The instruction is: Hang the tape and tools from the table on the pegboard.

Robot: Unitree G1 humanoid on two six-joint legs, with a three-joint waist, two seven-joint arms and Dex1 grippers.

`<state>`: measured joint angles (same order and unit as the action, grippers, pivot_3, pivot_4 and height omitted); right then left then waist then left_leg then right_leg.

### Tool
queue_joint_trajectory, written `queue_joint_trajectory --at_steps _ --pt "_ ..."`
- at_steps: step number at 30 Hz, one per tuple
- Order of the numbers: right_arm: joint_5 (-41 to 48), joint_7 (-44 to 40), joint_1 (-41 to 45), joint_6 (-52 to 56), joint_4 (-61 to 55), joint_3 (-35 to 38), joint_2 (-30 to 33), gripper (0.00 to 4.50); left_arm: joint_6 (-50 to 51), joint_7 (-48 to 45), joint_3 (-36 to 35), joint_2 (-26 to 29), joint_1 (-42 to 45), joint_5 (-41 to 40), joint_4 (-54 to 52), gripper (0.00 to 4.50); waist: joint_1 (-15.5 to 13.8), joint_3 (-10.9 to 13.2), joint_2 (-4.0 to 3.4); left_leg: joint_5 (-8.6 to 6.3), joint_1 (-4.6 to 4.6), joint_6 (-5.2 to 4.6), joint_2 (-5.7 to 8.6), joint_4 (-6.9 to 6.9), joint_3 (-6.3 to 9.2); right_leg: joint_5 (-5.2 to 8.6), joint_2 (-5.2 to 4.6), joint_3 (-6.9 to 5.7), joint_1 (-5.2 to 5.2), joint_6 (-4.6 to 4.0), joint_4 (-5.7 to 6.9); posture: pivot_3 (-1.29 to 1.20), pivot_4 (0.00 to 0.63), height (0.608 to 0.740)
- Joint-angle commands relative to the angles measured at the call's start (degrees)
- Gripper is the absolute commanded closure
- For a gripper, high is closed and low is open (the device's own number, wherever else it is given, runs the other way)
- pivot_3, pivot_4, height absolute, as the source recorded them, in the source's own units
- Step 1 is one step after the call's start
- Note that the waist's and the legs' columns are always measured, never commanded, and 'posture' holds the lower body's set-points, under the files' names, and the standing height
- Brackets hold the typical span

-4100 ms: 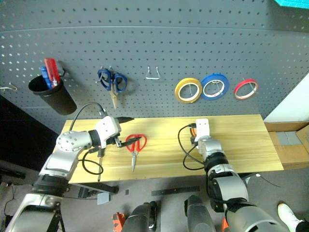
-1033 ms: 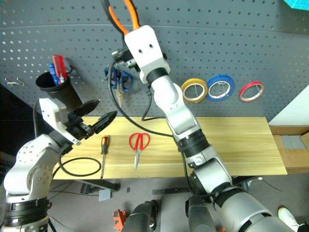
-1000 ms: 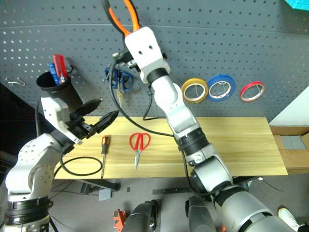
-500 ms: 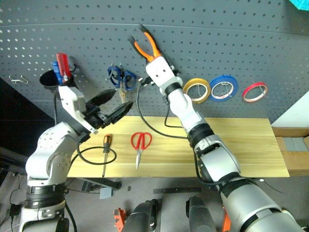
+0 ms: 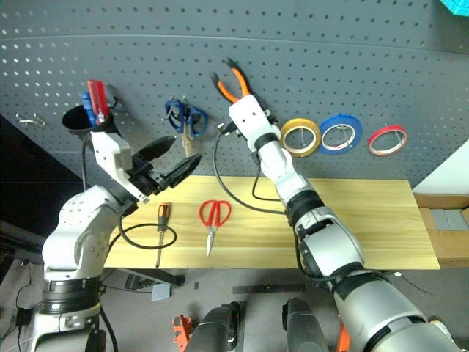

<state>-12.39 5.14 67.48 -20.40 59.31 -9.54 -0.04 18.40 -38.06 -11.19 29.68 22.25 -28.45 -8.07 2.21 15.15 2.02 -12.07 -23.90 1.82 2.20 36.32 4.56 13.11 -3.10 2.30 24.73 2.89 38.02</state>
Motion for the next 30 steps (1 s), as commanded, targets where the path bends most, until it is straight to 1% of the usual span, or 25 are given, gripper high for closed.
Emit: queue_joint_trajectory --at_steps 1,2,3,5,10,14,16,19,21,24,26,30 --pt "-0.22 0.68 -1.68 4.73 -6.02 1.07 1.07 0.73 -0.33 1.23 0.54 -0.07 0.19 1.61 -0.36 0.37 -0.17 0.0 0.0 0.01 0.0 0.0 0.0 0.0 0.0 -0.01 0.0 0.0 0.0 -0.01 0.01 0.05 0.203 0.74" --pt "-0.55 0.31 -2.78 6.6 -8.3 0.82 1.27 0.45 0.04 1.59 0.71 -0.04 -0.1 1.97 -0.38 0.37 -0.24 0.0 0.0 0.04 0.01 0.0 0.0 0.01 0.02 -0.03 0.0 -0.02 -0.02 -0.04 0.01 0.05 0.202 0.74" --pt "-0.76 0.0 -3.62 7.99 -10.11 0.68 1.36 0.06 0.28 1.8 0.8 -0.03 -0.32 2.14 -0.45 0.37 -0.28 0.0 0.0 0.06 0.02 0.0 0.0 0.01 0.02 -0.04 0.0 -0.02 -0.03 -0.06 0.02 0.05 0.202 0.74" --pt "-0.38 -2.2 -7.03 12.59 -17.35 0.51 1.55 0.06 1.82 3.29 1.02 -0.2 -1.06 2.73 -0.66 0.37 -0.34 0.0 0.0 0.12 0.02 0.0 0.01 0.01 0.03 -0.06 0.0 -0.03 -0.04 -0.08 0.01 0.04 0.203 0.74" --pt "2.04 -12.47 -17.69 30.93 -42.17 -1.47 2.21 0.06 7.39 6.53 3.81 0.44 -4.86 5.91 -2.05 0.37 -0.36 -0.01 0.0 0.13 -0.01 -0.01 0.0 -0.06 0.02 -0.06 -0.01 -0.03 0.0 -0.08 -0.03 0.03 0.208 0.74" --pt "8.72 -23.3 -25.86 48.54 -61.17 -2.98 3.28 0.06 14.54 10.49 6.5 0.29 -8.96 8.47 -3.46 0.37 -0.22 -0.01 0.01 0.13 -0.07 -0.01 -0.04 -0.21 -0.02 -0.06 -0.01 0.01 0.19 -0.08 -0.02 0.02 0.211 0.74" --pt "11.77 -26.52 -27.95 54.98 -66.99 -3.05 4.01 0.06 18.05 12.54 6.59 -0.21 -9.86 8.76 -3.51 0.37 -0.19 -0.01 0.01 0.13 -0.07 -0.02 -0.06 -0.23 -0.03 -0.06 -0.01 0.0 0.21 -0.08 0.0 0.02 0.212 0.74" --pt "19.27 -33.04 -31.36 66.9 -76.38 -3.09 6.4 0.06 27.95 16.72 8.8 -1.34 -11.3 10.02 -2.87 0.37 -0.31 -0.01 0.01 0.14 -0.03 -0.01 -0.07 -0.17 0.01 -0.06 0.0 -0.03 0.16 -0.08 0.04 0.01 0.212 0.74" --pt "22.59 -35.23 -32.86 72.27 -80.17 -3.37 7.67 0.06 32.09 19.03 10.02 -2.34 -11.76 11.1 -2.32 0.37 -0.3 -0.02 0.02 0.14 0.03 -0.02 -0.06 -0.14 0.05 -0.05 0.0 -0.08 -0.01 -0.08 -0.01 0.0 0.213 0.74" --pt "24.55 -36.87 -34.56 75.57 -84.21 -5.68 10.3 0.06 37.8 22.77 11.83 -4.09 -11.63 13.33 -1.13 0.37 -0.3 -0.03 0.03 0.13 0.06 -0.03 -0.02 -0.11 0.07 -0.05 -0.02 -0.11 -0.1 -0.07 -0.08 -0.01 0.214 0.74" --pt "26.15 -37.75 -35.52 77.33 -86.73 -7.09 11.5 0.06 38.66 24.77 12.28 -5.7 -10.93 14.71 0.41 0.37 -0.33 -0.03 0.04 0.13 0.06 -0.02 -0.02 -0.11 0.09 -0.05 -0.03 -0.14 -0.1 -0.07 -0.07 -0.01 0.216 0.74" --pt "28.52 -39.17 -37.02 79.16 -90.02 -9.71 14.01 0.06 37.66 27.78 12.83 -9.41 -7.07 17.05 6.94 0.37 -0.38 -0.07 0.09 0.14 0.06 -0.01 -0.03 -0.09 0.12 -0.05 -0.04 -0.19 -0.12 -0.07 -0.08 -0.02 0.22 0.74"
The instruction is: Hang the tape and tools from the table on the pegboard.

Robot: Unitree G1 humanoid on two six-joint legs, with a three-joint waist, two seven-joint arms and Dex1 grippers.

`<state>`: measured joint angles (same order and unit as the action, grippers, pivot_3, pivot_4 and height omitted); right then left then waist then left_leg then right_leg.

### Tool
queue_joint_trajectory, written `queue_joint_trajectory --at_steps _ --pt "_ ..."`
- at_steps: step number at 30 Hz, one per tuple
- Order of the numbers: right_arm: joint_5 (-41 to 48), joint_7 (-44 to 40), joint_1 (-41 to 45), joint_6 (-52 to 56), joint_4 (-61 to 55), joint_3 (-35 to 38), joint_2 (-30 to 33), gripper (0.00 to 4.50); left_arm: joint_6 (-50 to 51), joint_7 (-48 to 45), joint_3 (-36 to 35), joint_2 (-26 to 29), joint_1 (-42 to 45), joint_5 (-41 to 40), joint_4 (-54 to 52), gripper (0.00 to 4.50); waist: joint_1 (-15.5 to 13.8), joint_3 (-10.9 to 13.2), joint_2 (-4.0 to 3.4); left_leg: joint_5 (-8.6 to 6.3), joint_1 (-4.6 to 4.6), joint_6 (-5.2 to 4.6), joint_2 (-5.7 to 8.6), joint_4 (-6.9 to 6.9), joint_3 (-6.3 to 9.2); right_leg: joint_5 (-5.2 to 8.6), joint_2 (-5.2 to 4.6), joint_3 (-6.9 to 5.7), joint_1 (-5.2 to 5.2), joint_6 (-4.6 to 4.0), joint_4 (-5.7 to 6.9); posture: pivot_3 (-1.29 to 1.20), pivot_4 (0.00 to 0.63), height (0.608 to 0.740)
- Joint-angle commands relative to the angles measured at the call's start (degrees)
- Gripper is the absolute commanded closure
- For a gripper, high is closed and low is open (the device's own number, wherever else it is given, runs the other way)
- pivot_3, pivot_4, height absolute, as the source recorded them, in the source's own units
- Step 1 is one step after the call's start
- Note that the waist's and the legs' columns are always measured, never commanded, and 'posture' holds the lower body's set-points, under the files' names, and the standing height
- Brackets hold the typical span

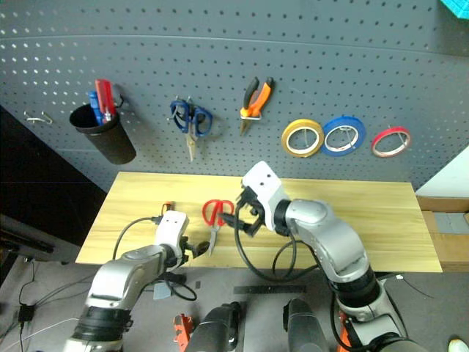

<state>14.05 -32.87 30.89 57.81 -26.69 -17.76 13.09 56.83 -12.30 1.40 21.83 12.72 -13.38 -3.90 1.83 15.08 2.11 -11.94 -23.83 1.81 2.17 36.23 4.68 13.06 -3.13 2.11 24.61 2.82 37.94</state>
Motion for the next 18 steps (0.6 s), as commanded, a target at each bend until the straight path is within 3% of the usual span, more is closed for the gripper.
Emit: queue_joint_trajectory --at_steps 1,9,12,18 --pt "2.21 -1.14 -0.45 0.89 -4.17 -1.96 1.47 0.06 -1.14 2.69 0.09 -2.29 3.47 2.49 4.29 0.37 -0.01 0.0 0.01 0.0 0.0 0.0 0.01 0.01 -0.01 0.0 -0.01 0.01 -0.01 0.0 -0.01 -0.02 0.221 0.74" --pt "2.72 -0.21 -0.19 0.95 -4.11 -3.02 3.3 0.06 -4.68 4.92 -0.08 -6.74 9.38 4.76 14.28 0.37 0.05 -0.02 0.04 -0.01 -0.01 0.0 0.03 0.09 -0.02 0.0 -0.03 0.01 -0.06 0.01 -0.07 -0.04 0.225 0.74" --pt "3.16 0.09 -0.14 1.58 -4.36 -2.65 3.49 0.0 -6.43 5.26 -0.16 -7.65 9.85 5.52 16.25 0.87 0.11 -0.02 0.04 -0.01 -0.01 0.0 0.03 0.08 -0.04 0.0 -0.04 0.03 -0.06 0.01 -0.07 -0.05 0.226 0.74" --pt "4.52 0.87 0.0 2.65 -4.27 -1.54 3.74 0.0 -9.21 4.22 0.27 -7.69 9.66 6.48 17.9 2.85 0.11 -0.04 0.05 -0.01 0.01 0.0 0.03 0.13 -0.02 0.0 -0.04 0.01 -0.13 0.01 -0.07 -0.06 0.223 0.74"
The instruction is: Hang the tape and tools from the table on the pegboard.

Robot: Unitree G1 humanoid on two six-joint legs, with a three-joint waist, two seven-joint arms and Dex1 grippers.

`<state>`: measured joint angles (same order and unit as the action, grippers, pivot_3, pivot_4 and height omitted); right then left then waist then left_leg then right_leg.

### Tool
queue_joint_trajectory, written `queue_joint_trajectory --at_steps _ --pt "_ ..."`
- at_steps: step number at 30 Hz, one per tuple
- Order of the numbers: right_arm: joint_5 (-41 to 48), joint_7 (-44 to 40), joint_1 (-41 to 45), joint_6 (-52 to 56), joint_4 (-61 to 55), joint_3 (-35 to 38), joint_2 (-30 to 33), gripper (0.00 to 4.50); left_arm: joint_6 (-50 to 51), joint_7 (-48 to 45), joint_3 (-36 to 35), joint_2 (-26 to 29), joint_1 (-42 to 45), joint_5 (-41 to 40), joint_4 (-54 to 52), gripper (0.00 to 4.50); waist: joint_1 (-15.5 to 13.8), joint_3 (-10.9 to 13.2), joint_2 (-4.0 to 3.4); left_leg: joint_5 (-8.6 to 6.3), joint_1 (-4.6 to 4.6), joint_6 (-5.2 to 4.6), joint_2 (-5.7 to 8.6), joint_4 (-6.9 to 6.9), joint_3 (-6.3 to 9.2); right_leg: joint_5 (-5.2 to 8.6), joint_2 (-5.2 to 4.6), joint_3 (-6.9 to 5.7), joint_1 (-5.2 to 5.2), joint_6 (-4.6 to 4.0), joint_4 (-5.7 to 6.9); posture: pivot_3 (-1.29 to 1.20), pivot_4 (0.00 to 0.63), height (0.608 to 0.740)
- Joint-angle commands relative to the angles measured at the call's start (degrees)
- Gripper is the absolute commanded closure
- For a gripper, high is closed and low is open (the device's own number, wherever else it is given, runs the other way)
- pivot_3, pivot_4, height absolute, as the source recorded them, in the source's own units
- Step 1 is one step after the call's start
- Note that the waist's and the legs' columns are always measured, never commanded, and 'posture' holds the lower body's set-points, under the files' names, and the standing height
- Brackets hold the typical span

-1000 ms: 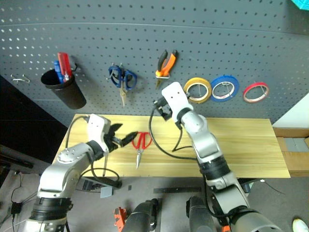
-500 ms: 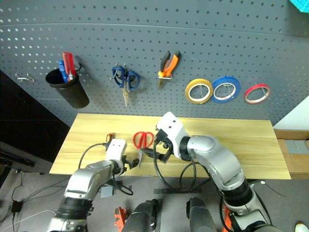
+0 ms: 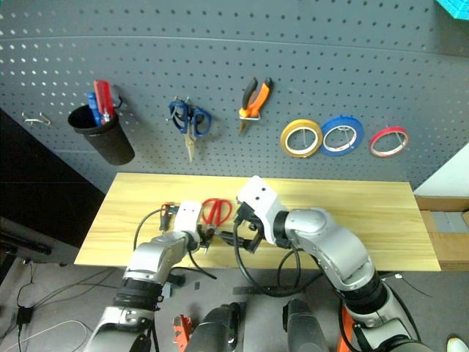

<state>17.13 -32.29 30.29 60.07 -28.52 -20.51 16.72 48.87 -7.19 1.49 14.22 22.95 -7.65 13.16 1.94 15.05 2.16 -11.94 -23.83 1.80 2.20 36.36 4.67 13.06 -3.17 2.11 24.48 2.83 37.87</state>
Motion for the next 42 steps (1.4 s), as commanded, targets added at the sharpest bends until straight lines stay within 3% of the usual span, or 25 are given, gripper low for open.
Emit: queue_joint_trajectory --at_steps 1,4,5,15,24,27,34,42 --pt "1.56 0.31 0.54 0.55 -2.45 1.35 0.18 0.0 -2.02 -1.2 0.34 0.06 -0.76 0.94 0.85 3.18 0.01 0.0 0.0 0.0 0.0 0.0 0.0 0.0 0.0 0.0 0.0 0.0 0.0 0.0 0.0 -0.06 0.223 0.74" --pt "1.64 0.39 0.44 0.58 -2.42 1.4 0.78 0.0 -3.78 -2.54 0.46 0.27 -1.4 0.84 0.46 4.24 0.02 0.0 0.0 0.0 0.0 0.0 0.0 0.0 0.01 0.0 0.0 -0.01 0.0 0.0 0.0 -0.06 0.223 0.74" --pt "1.59 0.54 0.37 0.51 -2.4 1.41 0.98 0.0 -4.63 -3.16 0.34 0.13 -1.84 0.49 -0.05 4.27 0.02 0.0 0.0 0.0 0.0 0.0 0.0 0.0 0.0 0.0 0.0 -0.01 -0.01 0.0 -0.01 -0.06 0.222 0.74" --pt "-0.07 0.7 -0.46 -5.02 -4.14 2.31 5.61 0.0 -14.59 -6.49 0.73 2.24 -11.24 2.25 -14.16 4.27 0.06 0.0 0.0 -0.01 -0.04 -0.01 -0.02 0.0 0.0 0.0 -0.02 0.0 -0.01 0.0 -0.14 -0.07 0.226 0.74" --pt "-1.25 -4.0 -4.59 -23.9 -6.19 3.91 9.12 0.0 -48.77 -3.85 -4.03 11.25 -24.14 12.15 -27.11 4.27 0.08 0.0 0.0 -0.02 -0.03 -0.03 -0.16 -0.14 -0.07 0.0 -0.07 0.01 -0.11 -0.01 -0.55 -0.06 0.227 0.74" --pt "0.09 -5.81 -4.32 -26.36 -5.3 5.12 8.87 0.0 -53.66 -2.05 -7.04 12.38 -25.86 14.33 -30.35 4.27 -0.12 0.0 0.0 -0.02 -0.06 -0.03 -0.34 -0.19 -0.1 -0.17 -0.03 -0.06 -0.16 -0.09 -0.85 -0.05 0.224 0.74" --pt "1.96 -7.03 -0.87 -27.94 -0.35 8.31 7.15 0.0 -56.19 -1.76 -10.66 13.03 -23.3 15.47 -32.81 4.27 -0.17 -0.01 0.0 -0.02 -0.03 -0.04 -0.33 -0.18 -0.09 -0.17 0.1 -0.14 -0.24 -0.07 -0.86 -0.02 0.208 0.74" --pt "1.01 -6.57 1.75 -29.12 3.24 8.16 6.16 0.0 -56.89 -3.91 -9.03 13.99 -13.86 15.24 -23.92 4.27 -0.23 -0.02 0.0 -0.02 -0.04 -0.04 -0.29 -0.18 -0.13 -0.18 0.15 -0.25 -0.26 -0.07 -0.82 -0.02 0.199 0.74"
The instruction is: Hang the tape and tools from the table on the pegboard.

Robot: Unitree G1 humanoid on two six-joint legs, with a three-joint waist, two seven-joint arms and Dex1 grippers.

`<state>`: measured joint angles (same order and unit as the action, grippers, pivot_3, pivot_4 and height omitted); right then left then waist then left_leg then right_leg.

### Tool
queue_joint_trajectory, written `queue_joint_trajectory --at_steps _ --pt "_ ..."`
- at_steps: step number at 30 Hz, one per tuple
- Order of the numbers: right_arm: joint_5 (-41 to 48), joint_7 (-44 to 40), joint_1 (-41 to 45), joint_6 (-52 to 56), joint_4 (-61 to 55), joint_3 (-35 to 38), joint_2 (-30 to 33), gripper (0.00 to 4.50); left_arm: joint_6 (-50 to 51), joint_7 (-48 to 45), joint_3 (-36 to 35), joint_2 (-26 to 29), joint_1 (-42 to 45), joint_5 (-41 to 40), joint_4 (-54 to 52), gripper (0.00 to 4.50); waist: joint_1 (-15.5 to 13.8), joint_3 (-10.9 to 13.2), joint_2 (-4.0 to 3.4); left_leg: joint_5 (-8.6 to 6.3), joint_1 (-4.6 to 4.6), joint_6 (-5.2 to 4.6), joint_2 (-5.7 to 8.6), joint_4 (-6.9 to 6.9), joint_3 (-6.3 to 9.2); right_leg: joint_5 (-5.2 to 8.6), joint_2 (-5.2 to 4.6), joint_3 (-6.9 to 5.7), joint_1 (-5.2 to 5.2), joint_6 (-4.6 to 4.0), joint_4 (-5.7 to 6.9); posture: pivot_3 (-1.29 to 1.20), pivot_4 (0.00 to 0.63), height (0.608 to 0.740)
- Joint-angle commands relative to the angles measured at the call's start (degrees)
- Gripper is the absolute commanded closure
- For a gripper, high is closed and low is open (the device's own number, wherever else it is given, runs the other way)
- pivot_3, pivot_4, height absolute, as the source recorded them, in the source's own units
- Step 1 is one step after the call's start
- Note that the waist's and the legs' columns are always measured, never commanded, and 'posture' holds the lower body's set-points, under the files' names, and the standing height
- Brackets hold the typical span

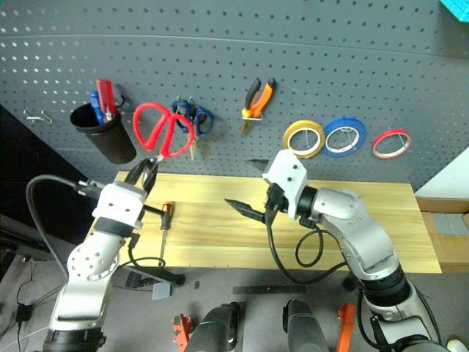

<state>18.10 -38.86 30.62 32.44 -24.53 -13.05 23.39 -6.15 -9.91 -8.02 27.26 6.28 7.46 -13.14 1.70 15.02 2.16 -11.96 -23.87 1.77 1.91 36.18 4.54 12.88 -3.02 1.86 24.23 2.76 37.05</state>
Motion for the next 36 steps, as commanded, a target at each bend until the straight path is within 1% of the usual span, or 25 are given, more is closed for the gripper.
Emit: queue_joint_trajectory --at_steps 1,9,14,18,23,24,25,31,33,34,36 --pt "-0.06 0.08 1.49 -1.51 -0.67 0.66 -0.58 0.0 -2.05 -1.5 0.69 1.01 3.65 0.17 3.39 4.27 0.01 0.0 0.0 0.0 0.0 0.0 0.0 0.0 -0.02 0.0 0.0 0.0 0.0 0.0 0.01 -0.02 0.199 0.74" --pt "-0.67 0.84 1.75 -0.96 -0.87 0.88 -1.05 0.0 -2.4 -4.64 3.82 0.71 10.05 0.03 10.84 4.27 0.11 0.0 0.0 0.0 -0.01 0.0 0.05 0.0 0.01 -0.02 -0.02 -0.02 0.01 0.01 0.06 -0.04 0.205 0.74" --pt "-0.66 0.95 1.62 -0.77 -1.13 1.13 -1.17 0.0 -2.05 -4.18 4.62 -0.01 12.94 0.44 14.2 4.27 0.13 0.0 0.0 0.0 0.0 0.0 0.05 0.01 0.04 -0.02 -0.03 0.0 0.01 0.02 0.06 -0.05 0.208 0.74" --pt "-0.48 1.72 1.99 -0.65 -1.19 1.57 -1.81 0.0 -0.84 -4.84 4.78 -0.74 13.58 -0.76 14.99 4.27 0.18 0.0 0.0 0.0 0.0 0.0 0.05 0.01 0.03 -0.03 -0.03 0.0 0.02 0.02 0.08 -0.05 0.209 0.74" --pt "0.76 4.01 4.33 0.04 -1.06 3.91 -3.88 0.0 0.81 -4.34 4.06 -2.28 13.6 -2.24 14.87 4.27 0.16 0.0 0.0 0.0 0.0 0.0 0.05 0.02 0.08 -0.03 -0.03 0.01 0.03 0.02 0.11 -0.05 0.207 0.74" --pt "0.96 4.18 4.64 0.28 -1.11 4.21 -4.14 0.0 1.35 -4.13 3.92 -2.41 13.57 -2.15 14.9 3.54 0.17 0.0 0.0 0.0 0.0 0.0 0.06 0.04 0.08 -0.03 -0.03 0.0 0.02 0.02 0.11 -0.05 0.207 0.74" --pt "1.14 4.27 4.78 0.47 -1.2 4.4 -4.23 0.0 1.83 -4.03 3.9 -2.51 13.49 -2.06 14.88 3.26 0.17 0.0 0.01 0.0 0.0 0.0 0.06 0.05 0.08 -0.03 -0.03 0.01 0.02 0.02 0.12 -0.05 0.207 0.74" --pt "1.9 4.34 3.65 2.15 -2.45 3.46 -3.69 0.0 8.01 -5.19 4.59 -3.21 10.37 -2.68 14.17 1.18 0.23 0.0 0.0 0.0 0.0 0.0 0.08 0.05 0.08 -0.04 -0.04 0.02 0.03 0.03 0.16 -0.05 0.215 0.74" --pt "1.32 6.17 2.54 6.83 -3.31 1.74 -3.47 0.0 13.56 -7.61 5.72 -3.43 7.46 -3.7 14.22 0.45 0.33 -0.01 0.0 0.0 0.01 0.0 0.08 0.05 0.08 -0.04 -0.04 0.04 0.04 0.03 0.16 -0.05 0.221 0.74" --pt "1.16 7.31 2.0 10.05 -3.93 0.62 -3.52 0.0 17.07 -8.22 5.82 -3.58 6.21 -4.12 14.31 0.16 0.4 -0.01 0.0 0.0 0.02 -0.01 0.06 0.04 0.09 -0.04 -0.04 0.06 0.04 0.03 0.17 -0.05 0.221 0.74" --pt "1.37 8.84 1.52 15.13 -5.29 -0.9 -3.51 0.0 21.31 -7.79 4.9 -3.98 4.92 -4.62 13.69 0.16 0.63 0.0 0.0 -0.01 0.03 -0.01 0.07 0.02 0.09 -0.04 -0.04 0.08 0.04 0.03 0.18 -0.06 0.229 0.74"
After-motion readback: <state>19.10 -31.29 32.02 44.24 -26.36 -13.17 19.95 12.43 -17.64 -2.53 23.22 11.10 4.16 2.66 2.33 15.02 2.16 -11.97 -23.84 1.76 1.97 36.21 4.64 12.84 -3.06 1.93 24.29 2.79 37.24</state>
